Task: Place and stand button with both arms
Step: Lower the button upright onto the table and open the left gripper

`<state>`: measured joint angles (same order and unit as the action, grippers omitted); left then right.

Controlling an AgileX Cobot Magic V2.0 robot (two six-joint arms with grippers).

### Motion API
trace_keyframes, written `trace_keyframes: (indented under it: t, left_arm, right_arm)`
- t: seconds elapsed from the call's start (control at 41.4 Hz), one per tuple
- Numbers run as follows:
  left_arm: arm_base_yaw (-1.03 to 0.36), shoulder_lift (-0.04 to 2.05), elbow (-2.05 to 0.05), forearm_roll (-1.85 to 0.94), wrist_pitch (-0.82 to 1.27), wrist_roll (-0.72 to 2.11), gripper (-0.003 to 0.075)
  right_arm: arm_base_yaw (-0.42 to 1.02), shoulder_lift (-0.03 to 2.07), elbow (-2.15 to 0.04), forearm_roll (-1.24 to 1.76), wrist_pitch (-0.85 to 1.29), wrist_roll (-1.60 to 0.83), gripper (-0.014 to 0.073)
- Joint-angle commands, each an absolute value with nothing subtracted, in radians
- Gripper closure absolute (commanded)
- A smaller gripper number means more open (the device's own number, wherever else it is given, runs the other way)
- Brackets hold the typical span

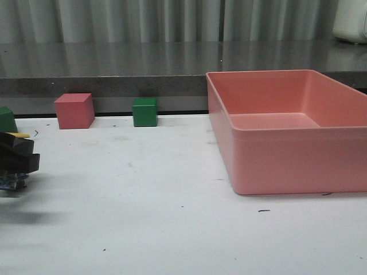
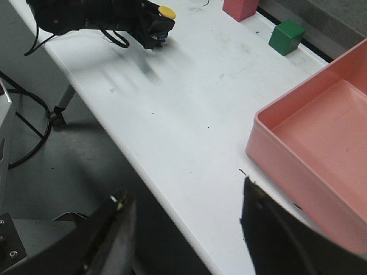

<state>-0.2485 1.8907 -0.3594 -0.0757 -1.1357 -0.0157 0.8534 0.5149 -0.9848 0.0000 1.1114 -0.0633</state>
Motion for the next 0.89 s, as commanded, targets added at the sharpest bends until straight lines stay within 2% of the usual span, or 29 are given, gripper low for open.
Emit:
trace_keyframes:
  t: [0.0, 0.169, 0.387, 0.556, 0.749, 0.87]
  left_arm:
    - [-0.246, 1.856, -0.363, -0.081, -1.366, -0.016, 0.0528]
    - [-0.246, 1.856, -0.361, -0.081, -1.366, -0.016, 0.0517]
    - [-0.246, 1.856, -0.351, -0.081, -1.366, -0.016, 0.0374]
    - [-0.246, 1.856, -0.332, -0.08, -1.366, -0.016, 0.0307]
    - [-0.246, 1.854, -0.313, -0.08, -1.366, -0.016, 0.0253]
    - [-0.246, 1.844, -0.297, -0.08, -1.366, -0.016, 0.0253]
  right_arm:
    - [0.849, 0.524, -1.007, 0.0, 1.047, -0.068, 0.0158]
    - [0.849, 0.524, -1.007, 0.0, 1.047, -0.068, 0.0158]
    - [0.849, 0.524, -1.007, 0.0, 1.047, -0.068, 0.0158]
    - [0.849, 0.524, -1.007, 0.0, 1.047, -0.068, 0.0158]
    - [0.849, 0.524, -1.007, 0.0, 1.047, -0.068, 0.0158]
    - [0.849, 0.524, -1.007, 0.0, 1.047, -0.068, 0.0158]
